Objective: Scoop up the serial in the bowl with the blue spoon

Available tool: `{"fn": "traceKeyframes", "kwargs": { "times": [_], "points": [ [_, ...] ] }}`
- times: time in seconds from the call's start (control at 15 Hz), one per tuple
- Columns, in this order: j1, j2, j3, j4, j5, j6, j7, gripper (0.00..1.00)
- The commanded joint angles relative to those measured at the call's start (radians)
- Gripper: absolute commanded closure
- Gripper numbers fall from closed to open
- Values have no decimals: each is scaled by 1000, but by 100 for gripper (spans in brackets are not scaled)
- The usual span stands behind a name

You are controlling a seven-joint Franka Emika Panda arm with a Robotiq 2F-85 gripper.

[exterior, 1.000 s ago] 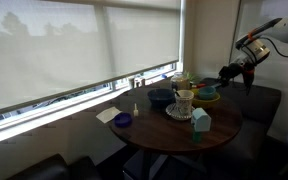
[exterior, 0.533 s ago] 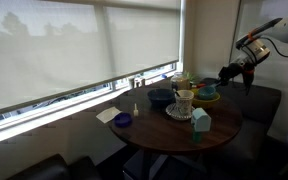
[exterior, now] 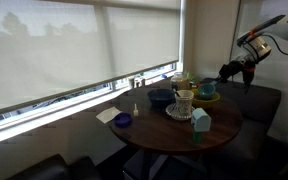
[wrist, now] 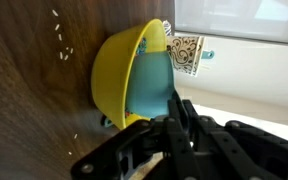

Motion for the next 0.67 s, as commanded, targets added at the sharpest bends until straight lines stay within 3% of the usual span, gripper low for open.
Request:
{"fn": "traceKeyframes", "kwargs": {
  "times": [0.0,0.53,0.6],
  "points": [
    [14,-101,2,-20,-45,-23,-69,98],
    [169,-309,46,-24,-291,196,-119,98],
    [134,-260,26,5,-240,126,-98,91]
  ]
}}
